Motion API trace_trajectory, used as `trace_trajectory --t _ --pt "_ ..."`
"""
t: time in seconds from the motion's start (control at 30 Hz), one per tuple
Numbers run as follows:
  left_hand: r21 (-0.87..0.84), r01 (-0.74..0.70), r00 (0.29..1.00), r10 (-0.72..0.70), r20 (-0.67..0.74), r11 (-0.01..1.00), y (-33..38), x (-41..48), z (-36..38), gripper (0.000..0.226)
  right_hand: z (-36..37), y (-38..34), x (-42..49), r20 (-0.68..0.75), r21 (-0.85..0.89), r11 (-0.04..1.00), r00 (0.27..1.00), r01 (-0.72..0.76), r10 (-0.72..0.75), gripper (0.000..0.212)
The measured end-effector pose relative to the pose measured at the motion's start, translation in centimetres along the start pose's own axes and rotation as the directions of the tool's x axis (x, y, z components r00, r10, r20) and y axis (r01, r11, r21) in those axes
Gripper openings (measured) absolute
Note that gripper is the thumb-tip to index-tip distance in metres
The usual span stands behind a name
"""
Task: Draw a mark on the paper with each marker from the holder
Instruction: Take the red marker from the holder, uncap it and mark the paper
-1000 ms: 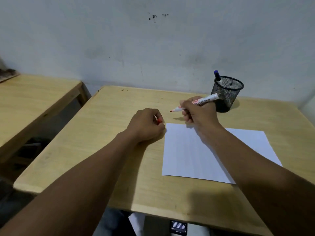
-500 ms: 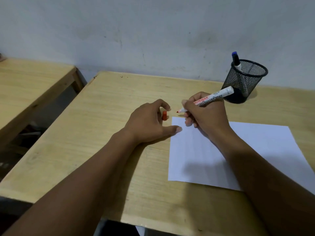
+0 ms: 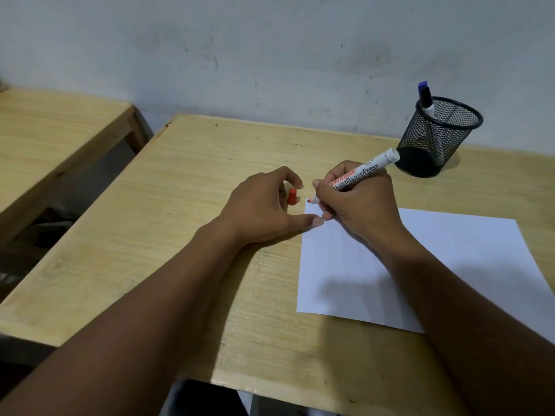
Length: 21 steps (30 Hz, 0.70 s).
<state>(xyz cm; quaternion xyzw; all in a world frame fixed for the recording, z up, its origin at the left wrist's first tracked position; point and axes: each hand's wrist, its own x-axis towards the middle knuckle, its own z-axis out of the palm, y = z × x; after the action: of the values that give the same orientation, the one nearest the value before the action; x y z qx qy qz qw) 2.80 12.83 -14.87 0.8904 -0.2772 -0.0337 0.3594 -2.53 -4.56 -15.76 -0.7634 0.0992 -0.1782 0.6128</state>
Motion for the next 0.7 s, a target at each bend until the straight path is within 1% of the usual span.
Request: trace_trajectory --t 0.4,0.53,0.63,0.7 --pt "0.002 -0.009 1.0 0.009 0.006 1.0 0.01 -0.08 0.08 0.063 -0.03 0.13 -0.12 0.027 -0.025 1.0 0.999 0.02 -0.019 0.021" --pt "-0.002 -0.005 1.0 0.005 0.014 1.0 0.04 -0.06 0.06 0.062 -0.07 -0.09 -0.07 0.035 0.02 1.0 0.999 -0.011 0.01 0.019" --pt "-0.018 0.018 1.0 -0.017 0.006 1.0 -0.03 -0.09 0.08 0.06 -0.15 -0.26 0.12 0.0 0.058 0.998 0.999 -0.039 0.039 0.02" --pt "-0.052 0.043 0.999 -0.044 -0.005 0.998 -0.12 -0.02 0.05 0.052 -0.42 -0.45 0.46 -0.071 0.127 0.99 0.995 -0.065 0.074 0.02"
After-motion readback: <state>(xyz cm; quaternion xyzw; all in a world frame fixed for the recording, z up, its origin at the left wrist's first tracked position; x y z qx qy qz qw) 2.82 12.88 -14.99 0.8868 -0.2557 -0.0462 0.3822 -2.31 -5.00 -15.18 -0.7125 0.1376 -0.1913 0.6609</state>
